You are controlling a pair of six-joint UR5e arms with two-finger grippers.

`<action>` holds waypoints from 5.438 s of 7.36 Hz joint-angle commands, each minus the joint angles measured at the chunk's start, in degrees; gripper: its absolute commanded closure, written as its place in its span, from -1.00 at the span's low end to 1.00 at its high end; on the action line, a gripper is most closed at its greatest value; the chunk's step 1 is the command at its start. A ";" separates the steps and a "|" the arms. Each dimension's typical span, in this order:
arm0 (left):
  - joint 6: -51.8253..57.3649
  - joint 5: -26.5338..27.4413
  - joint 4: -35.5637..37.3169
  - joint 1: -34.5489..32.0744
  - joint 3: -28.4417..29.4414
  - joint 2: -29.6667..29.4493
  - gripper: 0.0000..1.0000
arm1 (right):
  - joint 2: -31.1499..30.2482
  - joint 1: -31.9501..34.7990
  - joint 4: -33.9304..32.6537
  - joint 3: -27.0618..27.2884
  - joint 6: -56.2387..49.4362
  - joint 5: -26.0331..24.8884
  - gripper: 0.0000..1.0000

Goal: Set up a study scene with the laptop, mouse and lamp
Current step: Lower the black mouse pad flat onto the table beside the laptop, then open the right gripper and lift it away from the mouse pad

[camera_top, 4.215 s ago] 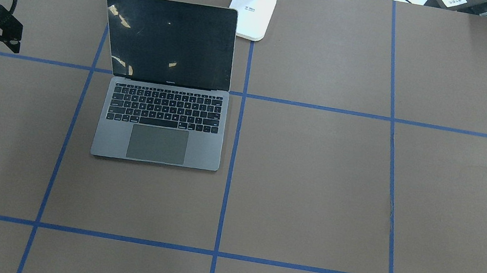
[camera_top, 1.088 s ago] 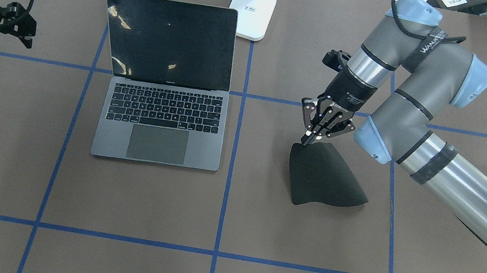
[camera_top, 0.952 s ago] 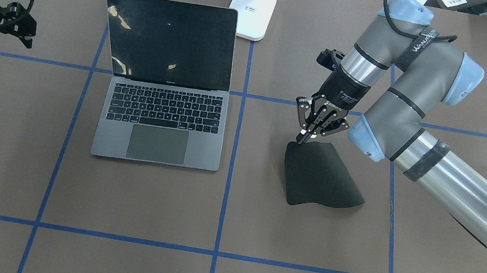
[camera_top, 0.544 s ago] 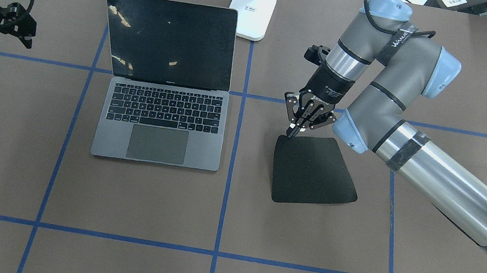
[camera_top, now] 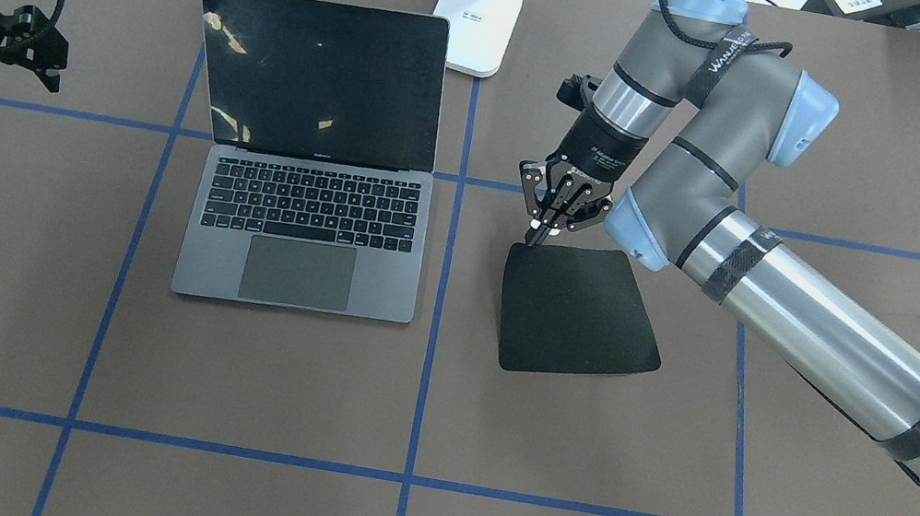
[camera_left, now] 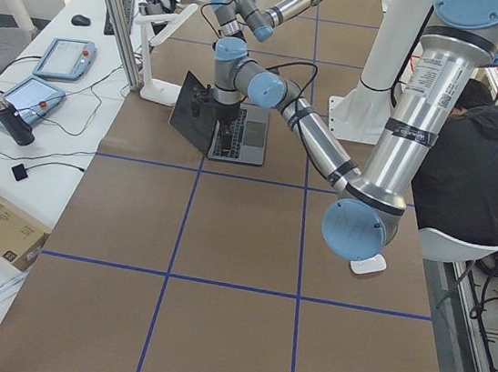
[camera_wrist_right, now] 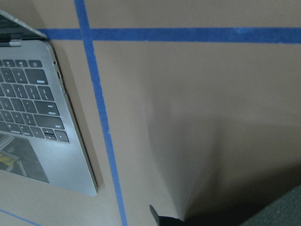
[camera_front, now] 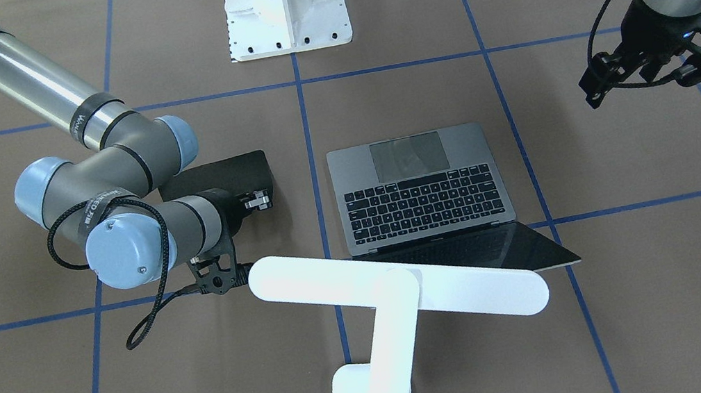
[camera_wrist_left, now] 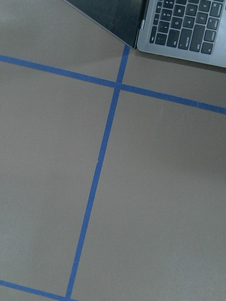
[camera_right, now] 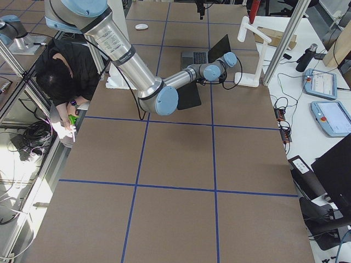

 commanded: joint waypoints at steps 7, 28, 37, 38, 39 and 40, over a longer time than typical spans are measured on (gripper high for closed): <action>-0.17 0.00 -0.09 -0.09 -0.35 -0.08 -1.00 | 1.13 0.01 0.00 -0.02 28.40 -3.94 1.00; -0.25 0.09 0.00 0.00 -0.08 -0.08 -1.00 | 2.53 0.10 8.70 -4.07 38.97 -4.72 -0.97; 0.54 -0.09 -15.29 -0.09 -2.11 13.48 -1.00 | -5.25 10.45 8.88 10.85 36.35 -16.04 -0.98; -0.16 -0.09 -25.47 -0.09 -1.76 20.51 -1.00 | -7.63 12.73 8.88 12.18 31.29 -16.59 -0.98; -0.34 -0.09 -30.62 -0.09 -2.10 26.23 -1.00 | -10.79 15.28 8.62 13.32 23.58 -16.42 -0.98; -2.95 -0.09 -36.07 0.00 -1.76 30.73 -1.00 | -13.17 17.83 8.44 13.60 19.68 -16.50 -0.98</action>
